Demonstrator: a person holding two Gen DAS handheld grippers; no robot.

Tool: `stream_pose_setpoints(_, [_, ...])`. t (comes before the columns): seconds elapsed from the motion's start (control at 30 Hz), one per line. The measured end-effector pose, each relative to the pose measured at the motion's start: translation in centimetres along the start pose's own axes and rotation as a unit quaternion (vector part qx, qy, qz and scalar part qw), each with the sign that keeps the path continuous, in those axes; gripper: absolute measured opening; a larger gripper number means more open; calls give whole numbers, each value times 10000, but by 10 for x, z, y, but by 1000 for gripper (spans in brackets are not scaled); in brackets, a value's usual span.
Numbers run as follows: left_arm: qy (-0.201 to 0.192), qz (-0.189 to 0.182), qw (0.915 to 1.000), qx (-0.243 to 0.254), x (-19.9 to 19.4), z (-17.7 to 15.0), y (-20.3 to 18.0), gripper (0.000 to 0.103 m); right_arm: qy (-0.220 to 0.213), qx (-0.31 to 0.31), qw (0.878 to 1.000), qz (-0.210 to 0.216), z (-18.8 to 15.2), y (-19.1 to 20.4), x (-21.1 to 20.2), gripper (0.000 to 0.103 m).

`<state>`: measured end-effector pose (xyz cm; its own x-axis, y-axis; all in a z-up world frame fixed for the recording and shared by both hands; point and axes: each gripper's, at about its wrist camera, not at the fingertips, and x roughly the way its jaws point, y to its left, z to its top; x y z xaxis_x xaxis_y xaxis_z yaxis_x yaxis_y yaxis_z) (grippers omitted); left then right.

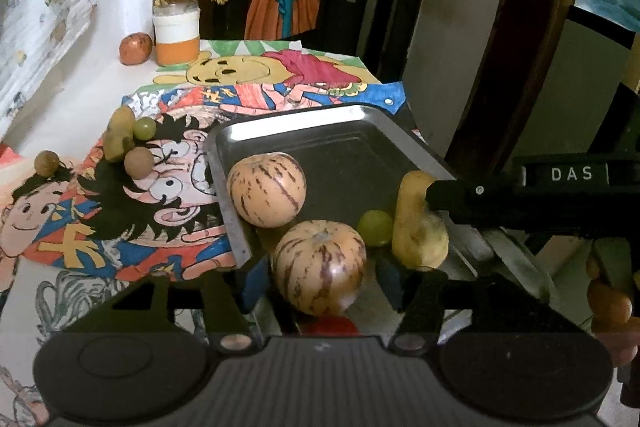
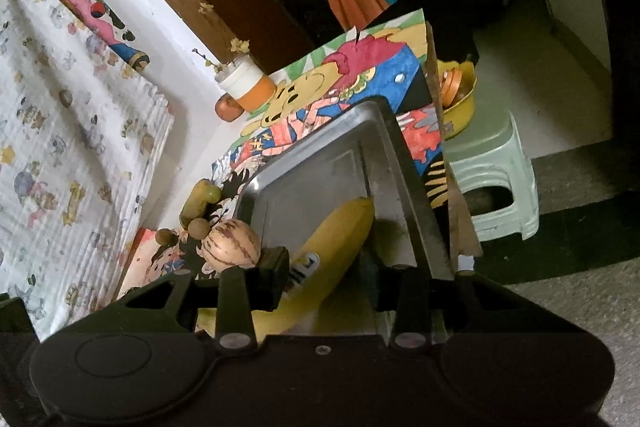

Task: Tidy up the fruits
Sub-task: 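Carry both fruits over the metal tray and release the banana from the right tool, then lower the striped melon onto the tray, open the left tool, withdraw both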

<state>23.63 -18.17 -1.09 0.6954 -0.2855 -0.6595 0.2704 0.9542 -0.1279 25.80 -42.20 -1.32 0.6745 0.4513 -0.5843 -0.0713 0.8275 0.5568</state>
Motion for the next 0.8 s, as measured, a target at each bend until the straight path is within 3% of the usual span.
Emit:
stream_pose_setpoints(0.2, [-259,8,9997,-33,-24,0,0,79,-189,-173,9997,-58,-3,9,-19,58])
stream_pose_setpoints(0.37, [-438,76,9988,-213,-48,-3,6,92,-381,-348,9986,-110,-8,20,-42,81])
stream_pose_setpoints(0.47, [-528,95,9978,-382,-63,-5,11,101,-461,-446,9979,-135,-13,27,-56,87])
stream_pose_setpoints(0.8, [-706,228,9952,-631,-108,-21,24,103,-574,-848,9945,-224,-40,58,-96,102])
